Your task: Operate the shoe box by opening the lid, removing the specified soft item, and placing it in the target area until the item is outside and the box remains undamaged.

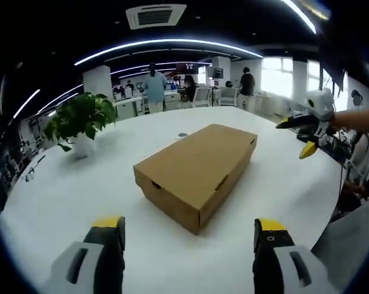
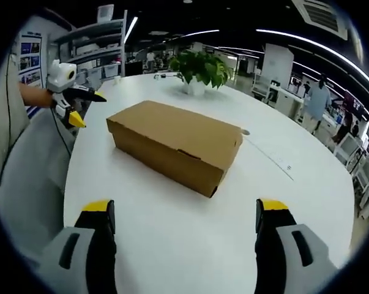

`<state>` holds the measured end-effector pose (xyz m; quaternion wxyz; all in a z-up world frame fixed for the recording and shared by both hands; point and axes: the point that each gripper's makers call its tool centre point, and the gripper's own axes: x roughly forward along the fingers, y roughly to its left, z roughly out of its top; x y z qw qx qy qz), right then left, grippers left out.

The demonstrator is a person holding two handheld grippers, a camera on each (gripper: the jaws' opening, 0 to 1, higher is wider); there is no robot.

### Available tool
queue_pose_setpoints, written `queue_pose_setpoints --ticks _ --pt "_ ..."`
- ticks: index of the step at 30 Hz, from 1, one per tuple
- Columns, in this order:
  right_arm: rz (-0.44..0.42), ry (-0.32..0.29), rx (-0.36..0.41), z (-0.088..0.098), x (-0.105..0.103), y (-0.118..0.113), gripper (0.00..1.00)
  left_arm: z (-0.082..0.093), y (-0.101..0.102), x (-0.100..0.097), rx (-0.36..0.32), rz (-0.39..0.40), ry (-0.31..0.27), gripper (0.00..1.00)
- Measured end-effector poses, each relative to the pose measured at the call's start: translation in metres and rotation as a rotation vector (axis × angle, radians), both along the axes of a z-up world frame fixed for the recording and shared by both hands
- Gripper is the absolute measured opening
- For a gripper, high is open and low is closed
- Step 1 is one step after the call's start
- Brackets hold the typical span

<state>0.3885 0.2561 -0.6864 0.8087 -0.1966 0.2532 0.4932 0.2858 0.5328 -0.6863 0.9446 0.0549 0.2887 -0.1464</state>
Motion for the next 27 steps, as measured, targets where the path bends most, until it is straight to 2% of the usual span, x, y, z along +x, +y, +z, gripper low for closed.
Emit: queue_pose_setpoints --ticks 7,18,22,24,27 --pt "0.020 0.011 0.020 -0.004 0.020 0.010 0.87 -0.014 -0.009 0.008 -0.005 0.029 0.019 0.86" --pt "0.070 0.011 0.013 -0.015 0.042 0.030 0.77 -0.032 -0.012 0.021 0.001 0.079 0.035 0.74" --pt "0.070 0.016 0.010 -0.019 0.049 0.039 0.72 -0.037 -0.012 0.027 -0.020 0.097 0.044 0.69" --pt "0.042 0.031 0.018 -0.021 0.055 0.042 0.69 -0.041 -0.013 0.029 -0.030 0.096 0.066 0.68" --pt "0.039 0.030 0.012 -0.026 0.061 0.048 0.65 -0.043 -0.014 0.032 -0.023 0.096 0.067 0.66"
